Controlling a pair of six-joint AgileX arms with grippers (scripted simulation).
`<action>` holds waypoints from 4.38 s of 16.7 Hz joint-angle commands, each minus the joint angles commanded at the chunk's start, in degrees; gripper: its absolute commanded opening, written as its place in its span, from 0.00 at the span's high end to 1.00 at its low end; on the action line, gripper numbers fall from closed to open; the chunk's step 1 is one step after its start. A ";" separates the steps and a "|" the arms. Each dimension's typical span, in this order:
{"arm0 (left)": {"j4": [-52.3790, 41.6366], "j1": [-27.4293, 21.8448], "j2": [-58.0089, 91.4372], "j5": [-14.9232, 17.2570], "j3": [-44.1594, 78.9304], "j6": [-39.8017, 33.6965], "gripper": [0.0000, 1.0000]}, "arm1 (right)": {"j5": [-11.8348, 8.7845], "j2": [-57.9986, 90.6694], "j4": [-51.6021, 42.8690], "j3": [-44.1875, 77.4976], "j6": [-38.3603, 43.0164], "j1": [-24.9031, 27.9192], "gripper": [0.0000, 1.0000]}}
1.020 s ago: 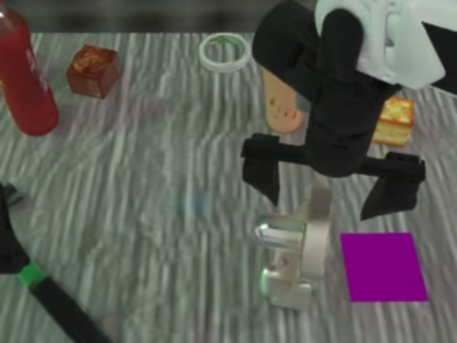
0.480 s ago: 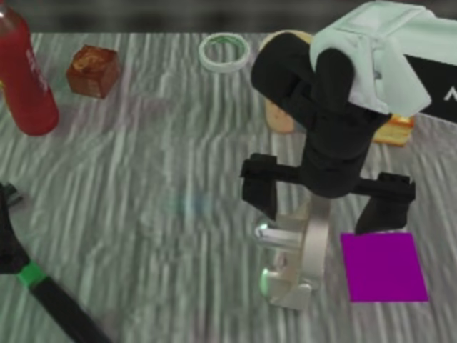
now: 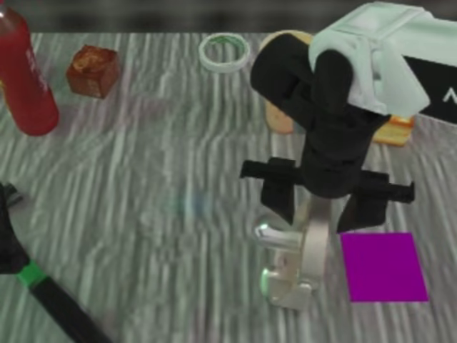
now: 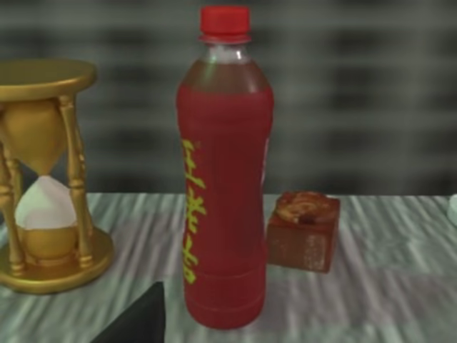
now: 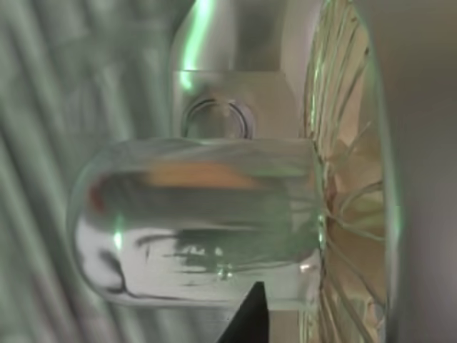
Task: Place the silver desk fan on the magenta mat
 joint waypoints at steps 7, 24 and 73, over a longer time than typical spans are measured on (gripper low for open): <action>0.00 0.00 0.00 0.00 0.00 0.00 0.00 | 0.00 0.00 0.00 0.00 0.00 0.00 1.00; 0.00 0.00 0.00 0.00 0.00 0.00 0.00 | 0.00 -0.46 -11.22 10.83 -0.06 0.36 1.00; 0.00 0.00 0.00 0.00 0.00 0.00 0.00 | 0.23 -17.52 -1.57 -15.85 64.43 -12.89 0.25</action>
